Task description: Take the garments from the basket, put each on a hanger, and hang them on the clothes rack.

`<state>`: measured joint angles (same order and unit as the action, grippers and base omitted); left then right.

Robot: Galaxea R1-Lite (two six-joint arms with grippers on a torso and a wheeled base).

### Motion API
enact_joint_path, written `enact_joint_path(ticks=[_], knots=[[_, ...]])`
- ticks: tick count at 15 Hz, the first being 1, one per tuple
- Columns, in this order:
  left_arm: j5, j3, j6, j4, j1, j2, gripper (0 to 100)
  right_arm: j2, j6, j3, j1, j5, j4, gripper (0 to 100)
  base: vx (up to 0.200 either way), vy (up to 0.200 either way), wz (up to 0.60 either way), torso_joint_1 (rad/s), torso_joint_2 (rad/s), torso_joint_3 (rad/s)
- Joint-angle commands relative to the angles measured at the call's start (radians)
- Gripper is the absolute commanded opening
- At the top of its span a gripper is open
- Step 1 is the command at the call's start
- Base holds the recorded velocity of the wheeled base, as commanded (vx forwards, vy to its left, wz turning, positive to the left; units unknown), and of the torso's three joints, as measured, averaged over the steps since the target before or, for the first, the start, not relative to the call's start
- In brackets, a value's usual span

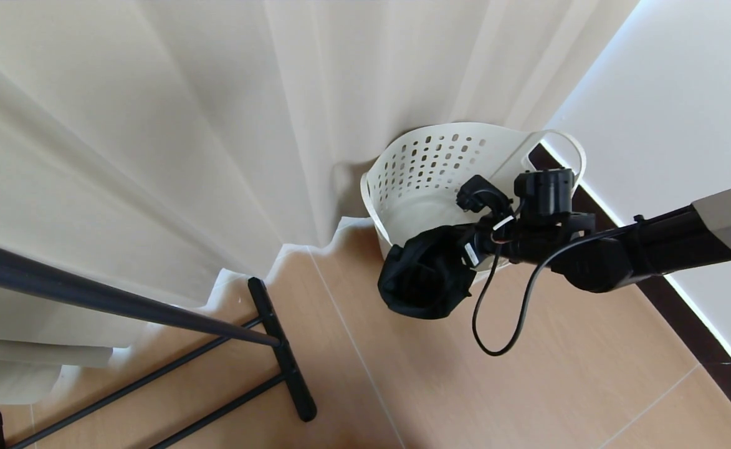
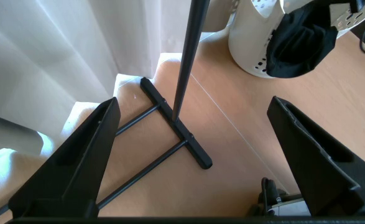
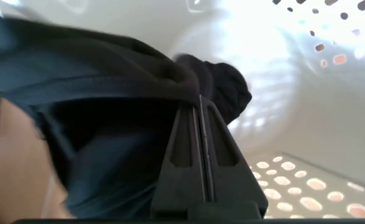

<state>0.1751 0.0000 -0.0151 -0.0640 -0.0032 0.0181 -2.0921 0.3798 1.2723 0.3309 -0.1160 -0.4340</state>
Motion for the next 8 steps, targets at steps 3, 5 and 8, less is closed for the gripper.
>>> enact_joint_path(ticks=[3, 5, 8], knots=[[0.0, 0.0, 0.0, 0.0, 0.0, -0.001, 100, 0.304, -0.075, -0.266, 0.033, -0.001, -0.075, 0, 0.0, 0.0, 0.0, 0.0, 0.0, 0.0], [0.0, 0.0, 0.0, 0.0, 0.0, -0.001, 100, 0.443, -0.105, -0.409, 0.068, 0.01, -0.097, 0, 0.0, 0.0, 0.0, 0.0, 0.0, 0.0], [0.0, 0.0, -0.002, 0.0, 0.0, -0.001, 100, 0.624, -0.167, -0.593, 0.168, 0.096, -0.161, 0, 0.0, 0.0, 0.0, 0.0, 0.0, 0.0]])
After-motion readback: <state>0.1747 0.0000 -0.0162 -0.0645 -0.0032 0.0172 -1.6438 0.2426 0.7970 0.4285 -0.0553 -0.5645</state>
